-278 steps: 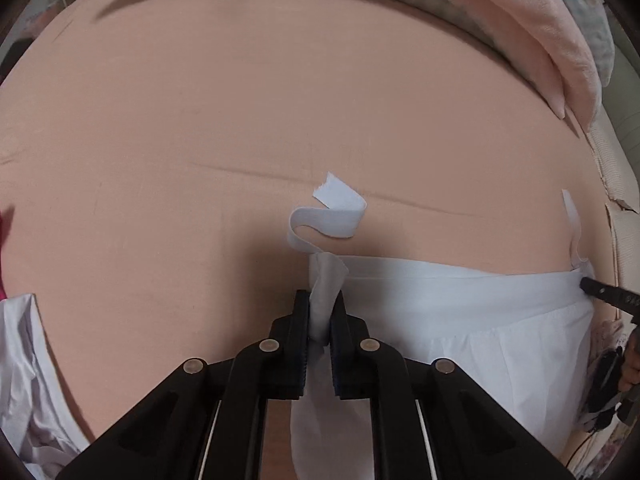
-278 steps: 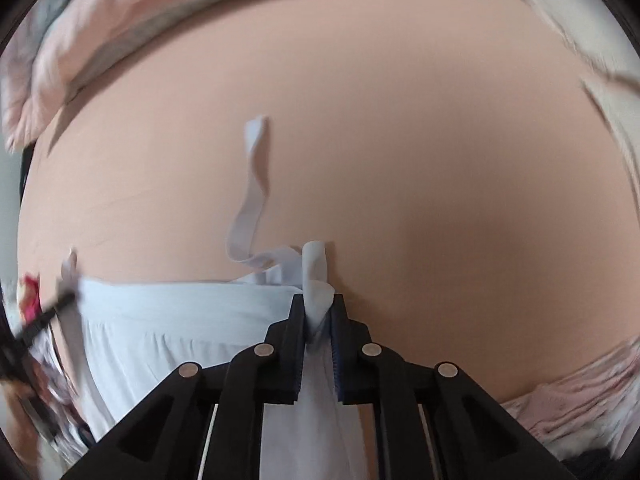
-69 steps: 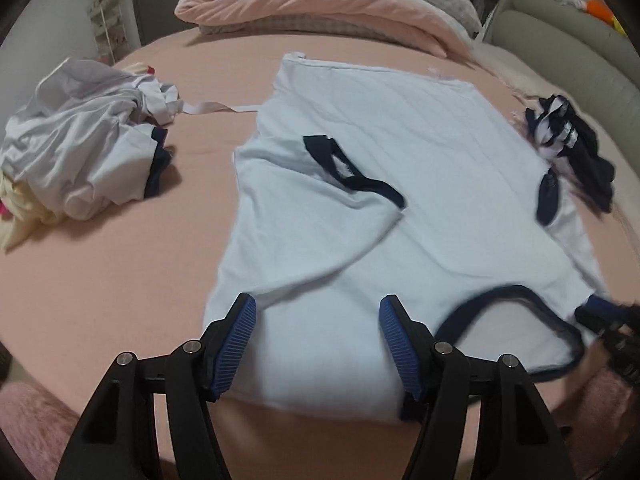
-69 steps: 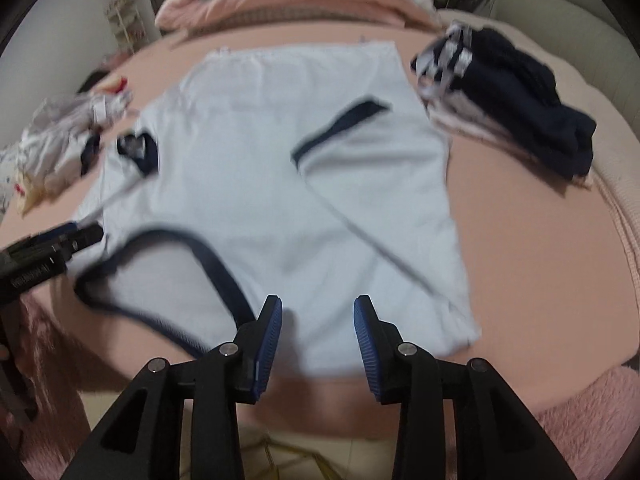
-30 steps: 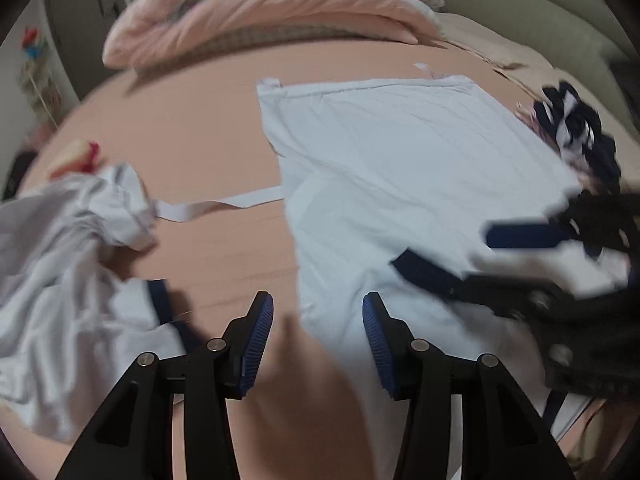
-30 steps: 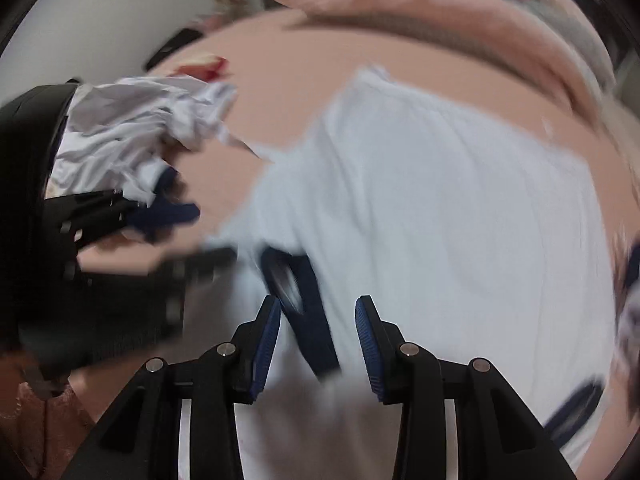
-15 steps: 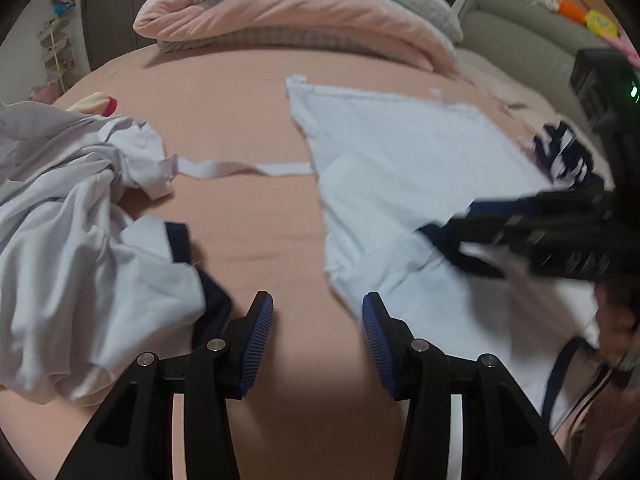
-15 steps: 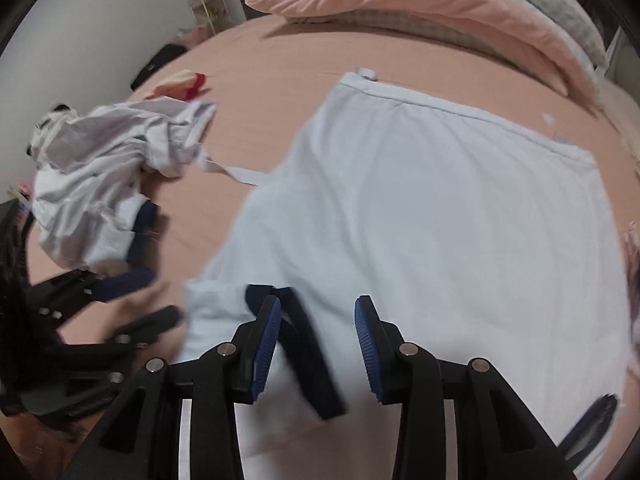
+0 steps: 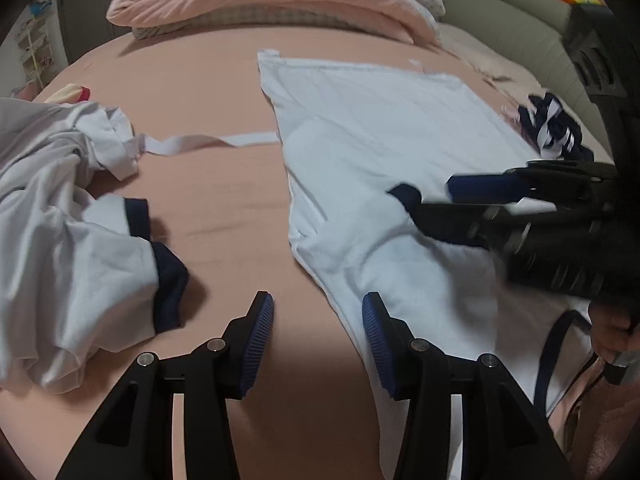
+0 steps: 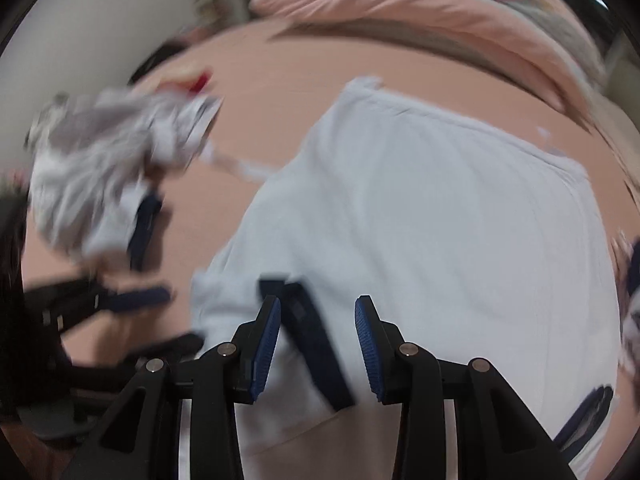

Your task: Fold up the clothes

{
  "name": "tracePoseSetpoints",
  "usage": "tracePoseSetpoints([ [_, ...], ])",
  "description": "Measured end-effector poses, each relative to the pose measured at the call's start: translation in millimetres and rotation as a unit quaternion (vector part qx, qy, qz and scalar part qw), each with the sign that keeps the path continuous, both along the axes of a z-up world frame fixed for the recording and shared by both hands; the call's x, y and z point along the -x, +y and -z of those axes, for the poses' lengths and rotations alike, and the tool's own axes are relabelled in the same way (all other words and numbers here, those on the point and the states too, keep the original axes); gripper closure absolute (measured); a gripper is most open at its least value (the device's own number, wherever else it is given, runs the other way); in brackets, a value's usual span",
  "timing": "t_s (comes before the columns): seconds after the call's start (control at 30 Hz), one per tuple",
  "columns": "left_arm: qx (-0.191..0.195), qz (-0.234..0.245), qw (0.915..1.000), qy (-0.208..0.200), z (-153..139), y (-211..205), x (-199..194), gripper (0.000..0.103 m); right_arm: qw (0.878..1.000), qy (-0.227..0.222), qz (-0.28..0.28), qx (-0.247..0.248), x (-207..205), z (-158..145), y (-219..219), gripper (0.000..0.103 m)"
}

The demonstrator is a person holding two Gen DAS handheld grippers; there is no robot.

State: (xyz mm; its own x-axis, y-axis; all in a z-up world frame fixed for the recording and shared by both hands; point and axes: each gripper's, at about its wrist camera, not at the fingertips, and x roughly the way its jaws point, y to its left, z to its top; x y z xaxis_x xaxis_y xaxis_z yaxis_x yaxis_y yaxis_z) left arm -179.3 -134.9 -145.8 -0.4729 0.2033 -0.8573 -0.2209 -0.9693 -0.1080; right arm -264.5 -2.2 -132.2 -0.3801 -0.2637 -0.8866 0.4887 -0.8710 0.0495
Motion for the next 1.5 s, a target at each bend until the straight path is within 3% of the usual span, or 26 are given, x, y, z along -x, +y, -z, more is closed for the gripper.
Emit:
tracePoseSetpoints([
  [0.2, -0.011, 0.006, 0.9999, -0.012, 0.6, -3.5, 0.5, 0.059, 0.996, -0.038, 0.066, 0.036, 44.0, 16.2, 9.5, 0.065],
  [0.3, -0.015, 0.006, 0.9998, -0.015, -1.6, -5.0, 3.9, 0.059, 0.996, -0.007, 0.086, 0.019, 40.7, 0.7, 14.2, 0.063],
  [0.4, -0.025, -0.010, 0.9996, 0.005, -12.2, -7.8, 7.5, 0.059, 0.996, -0.010, 0.072, 0.044, 28.6, -11.0, 19.4, 0.063],
  [0.47, -0.034, -0.023, 0.9988, 0.025, -21.0, -9.5, 10.5, 0.059, 0.999, -0.008, 0.046, 0.027, 18.9, -8.7, 13.5, 0.063],
  [0.6, -0.044, -0.046, 0.9968, 0.049, -30.8, -9.8, 19.2, 0.059, 0.998, -0.040, 0.048, -0.007, 9.0, 14.9, 19.2, 0.063],
  [0.67, -0.039, -0.042, 0.9976, 0.038, -25.4, -3.3, 27.1, 0.059, 0.998, -0.039, 0.049, 0.000, 3.6, 14.4, 25.1, 0.063],
  [0.8, -0.019, -0.017, 0.9997, 0.000, -7.9, 14.2, 37.1, 0.059, 0.998, -0.042, 0.021, -0.038, -0.4, 16.7, 18.6, 0.062],
  [0.87, -0.003, -0.005, 0.9999, 0.009, -6.1, 20.2, 34.7, 0.059, 0.997, -0.045, 0.011, -0.054, -0.8, 18.2, 16.6, 0.063],
  [1.03, -0.056, -0.024, 0.9980, -0.019, -0.6, 5.3, 44.3, 0.056, 0.999, -0.031, 0.033, -0.005, 8.8, 1.2, 21.7, 0.063],
  [1.1, -0.059, -0.022, 0.9978, -0.018, -0.6, 4.9, 44.9, 0.056, 0.999, -0.021, 0.040, 0.004, 17.3, -4.0, 16.4, 0.062],
  [1.23, -0.060, -0.016, 0.9979, -0.017, -4.5, 3.5, 42.0, 0.056, 0.999, -0.031, 0.034, -0.016, 32.4, -0.9, 6.6, 0.062],
  [1.37, -0.057, -0.023, 0.9981, -0.007, -10.6, -6.7, 31.6, 0.056, 0.998, -0.058, -0.013, -0.026, 27.6, 9.2, 1.1, 0.062],
  [1.5, -0.061, -0.027, 0.9978, -0.002, -13.7, -11.7, 29.0, 0.056, 0.997, -0.038, -0.048, -0.039, 19.4, 12.0, -10.4, 0.062],
])
